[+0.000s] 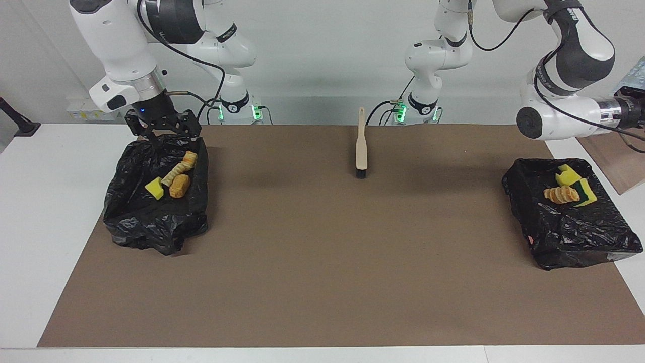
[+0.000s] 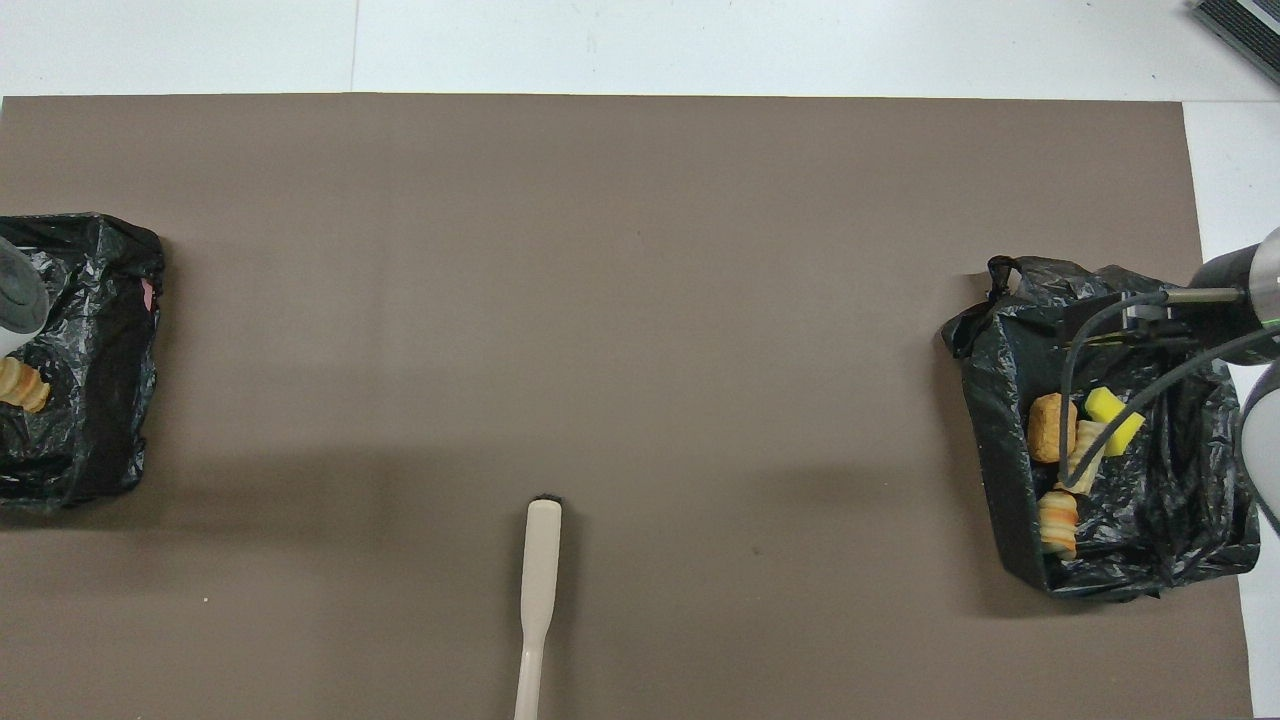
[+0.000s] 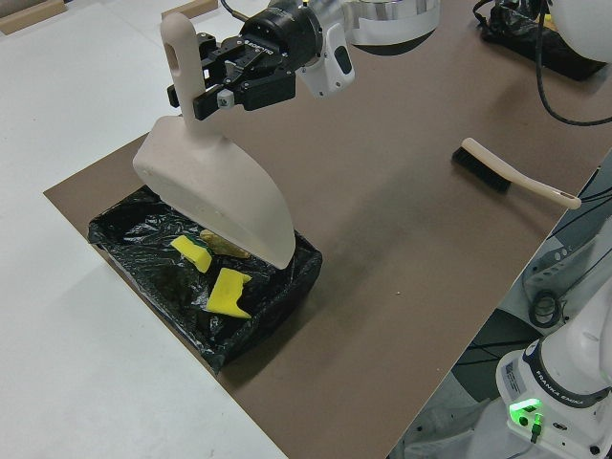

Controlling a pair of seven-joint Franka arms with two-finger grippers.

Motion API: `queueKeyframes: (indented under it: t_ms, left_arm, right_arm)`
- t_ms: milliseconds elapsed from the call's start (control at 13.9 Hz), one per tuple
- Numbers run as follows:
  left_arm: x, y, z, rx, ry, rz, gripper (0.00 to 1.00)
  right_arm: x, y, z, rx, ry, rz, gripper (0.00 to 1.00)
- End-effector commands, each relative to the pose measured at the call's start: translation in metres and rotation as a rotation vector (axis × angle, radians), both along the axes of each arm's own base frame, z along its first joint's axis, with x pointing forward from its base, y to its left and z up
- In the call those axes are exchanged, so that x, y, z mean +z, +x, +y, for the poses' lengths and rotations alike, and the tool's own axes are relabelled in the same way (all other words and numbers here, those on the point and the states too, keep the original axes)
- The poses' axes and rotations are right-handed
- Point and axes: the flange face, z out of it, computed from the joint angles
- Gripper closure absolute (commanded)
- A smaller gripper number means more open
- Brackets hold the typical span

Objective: Sweep and dump trash in bin

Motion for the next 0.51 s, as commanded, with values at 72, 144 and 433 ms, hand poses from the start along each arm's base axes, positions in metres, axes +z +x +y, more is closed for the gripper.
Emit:
queueKeyframes:
  t_ms: [72, 144, 433]
  left_arm:
    - [-0.014, 0.017, -0.045, 0.004, -0.234, -0.046, 1.0]
    - [-0.019, 0.02, -0.059, 0.018, -0.334, -0.061, 1.0]
    - [-0.046, 0.021, -0.114, 0.079, -0.669, -0.16, 1.0]
  right_arm:
    - [0.002, -0.007, -0.002, -0.004, 0.013, 0.006, 0.0]
    - [0.002, -0.007, -0.001, -0.003, 0.013, 0.006, 0.0]
    - [0.002, -0.007, -0.001, -0.002, 0.013, 0.006, 0.0]
